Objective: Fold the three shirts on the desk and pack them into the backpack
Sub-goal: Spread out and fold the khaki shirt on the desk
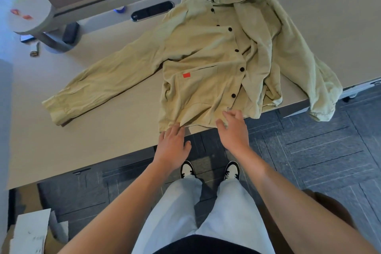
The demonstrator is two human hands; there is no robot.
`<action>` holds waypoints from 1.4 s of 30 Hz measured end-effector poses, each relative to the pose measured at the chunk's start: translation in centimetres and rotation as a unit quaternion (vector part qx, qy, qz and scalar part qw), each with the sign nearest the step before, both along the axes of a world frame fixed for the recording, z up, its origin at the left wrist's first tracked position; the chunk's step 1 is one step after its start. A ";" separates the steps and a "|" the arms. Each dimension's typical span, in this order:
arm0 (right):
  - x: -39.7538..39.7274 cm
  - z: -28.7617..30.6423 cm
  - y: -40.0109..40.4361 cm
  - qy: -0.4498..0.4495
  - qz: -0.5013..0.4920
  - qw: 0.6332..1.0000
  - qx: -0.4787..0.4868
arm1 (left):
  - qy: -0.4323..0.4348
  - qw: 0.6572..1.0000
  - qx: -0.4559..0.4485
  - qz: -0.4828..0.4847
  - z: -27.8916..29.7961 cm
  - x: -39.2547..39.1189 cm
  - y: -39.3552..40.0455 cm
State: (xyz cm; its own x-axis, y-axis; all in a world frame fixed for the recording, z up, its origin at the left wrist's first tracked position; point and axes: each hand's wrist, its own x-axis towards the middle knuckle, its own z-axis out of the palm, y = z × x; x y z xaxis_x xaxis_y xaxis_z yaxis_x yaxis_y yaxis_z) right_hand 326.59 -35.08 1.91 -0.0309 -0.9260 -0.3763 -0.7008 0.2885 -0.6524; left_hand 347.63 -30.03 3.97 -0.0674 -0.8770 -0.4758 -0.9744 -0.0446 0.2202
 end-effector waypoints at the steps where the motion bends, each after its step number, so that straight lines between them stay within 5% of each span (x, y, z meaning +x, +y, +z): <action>1: -0.3 0.6 0.0 0.001 -0.016 1.000 -0.001 | 0.001 1.000 -0.004 -0.005 0.4 0.1 0.1; 7: -4.1 2.8 0.8 0.054 -0.124 0.991 -0.002 | -0.039 0.997 0.019 -0.065 2.3 0.0 0.3; 12: -6.6 3.3 1.5 0.076 -0.086 0.992 0.055 | -0.044 0.986 0.103 -0.126 3.1 -1.9 0.0; 28: -13.7 7.3 -8.0 0.060 0.025 0.998 0.025 | 0.021 0.999 0.001 -0.035 8.9 -13.0 -12.4; 42: -17.4 5.6 -21.4 0.089 -0.012 0.995 0.030 | 0.073 0.997 -0.014 -0.010 6.6 -16.6 -26.4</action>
State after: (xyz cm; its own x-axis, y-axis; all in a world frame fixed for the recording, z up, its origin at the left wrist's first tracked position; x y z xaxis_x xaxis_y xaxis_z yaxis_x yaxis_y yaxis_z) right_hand 309.24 -56.52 7.54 -0.1236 -0.9003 -0.4174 -0.7967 0.3408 -0.4991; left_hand 331.02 -56.40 10.61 -0.1515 -0.8873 -0.4357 -0.9325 -0.0178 0.3606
